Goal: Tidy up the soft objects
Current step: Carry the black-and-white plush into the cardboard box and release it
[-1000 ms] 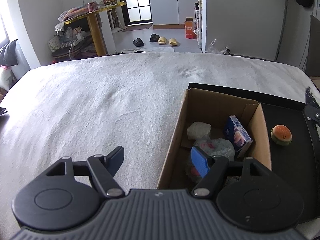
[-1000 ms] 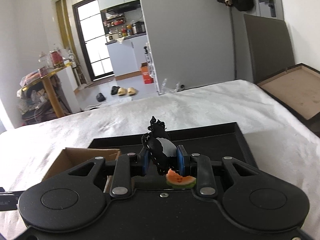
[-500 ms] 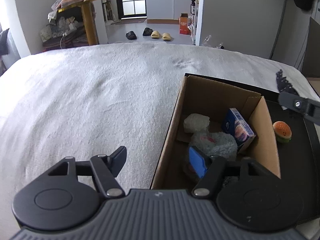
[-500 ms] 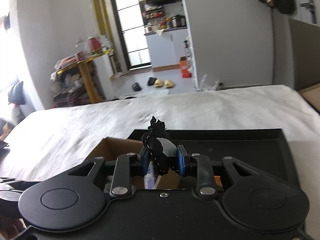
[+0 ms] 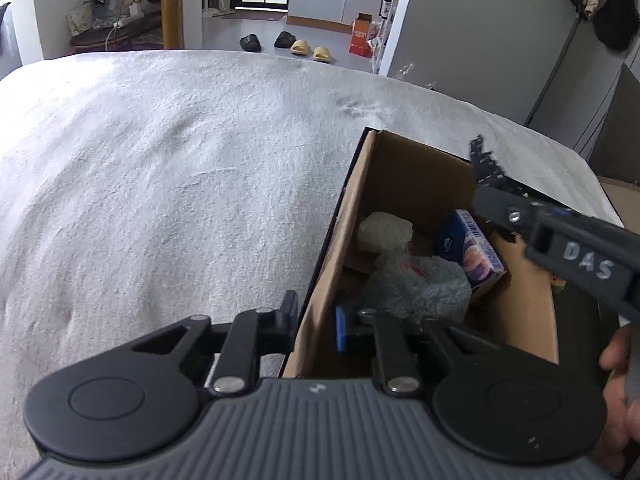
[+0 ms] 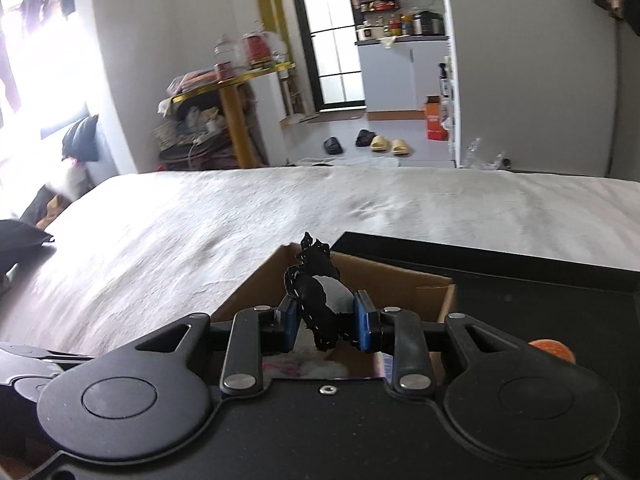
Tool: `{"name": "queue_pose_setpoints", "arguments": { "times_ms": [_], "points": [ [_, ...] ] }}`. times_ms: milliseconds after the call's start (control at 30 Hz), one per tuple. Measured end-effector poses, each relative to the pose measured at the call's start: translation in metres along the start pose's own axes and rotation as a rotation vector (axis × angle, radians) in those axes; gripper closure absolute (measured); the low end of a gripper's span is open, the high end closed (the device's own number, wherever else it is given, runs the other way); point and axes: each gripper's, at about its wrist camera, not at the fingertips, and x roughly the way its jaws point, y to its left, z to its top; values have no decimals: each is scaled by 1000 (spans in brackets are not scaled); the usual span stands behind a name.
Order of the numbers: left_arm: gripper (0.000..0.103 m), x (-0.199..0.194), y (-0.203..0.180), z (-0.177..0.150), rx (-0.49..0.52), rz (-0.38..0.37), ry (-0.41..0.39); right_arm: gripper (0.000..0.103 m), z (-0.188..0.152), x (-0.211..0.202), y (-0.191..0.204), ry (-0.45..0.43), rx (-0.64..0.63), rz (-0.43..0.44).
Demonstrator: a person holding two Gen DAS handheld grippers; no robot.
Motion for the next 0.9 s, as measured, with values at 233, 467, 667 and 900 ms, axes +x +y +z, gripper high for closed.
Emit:
{"name": "queue_pose_setpoints", "arguments": {
  "times_ms": [233,467,667,900],
  "points": [
    [89,0,3,-3,-5,-25,-1,65,2,7,5,34,10,-21],
    [91,-6,1,-3,14,-25,-15,45,0,-1,5,27,14,-61],
    [91,-13,-2,-6,21,-6,-7,39,3,-12,1,-4,20,-97],
    [87,-25,-14,-7,56,38,-13,36,4,-20,-16,-6,63,-158]
  ]
}}
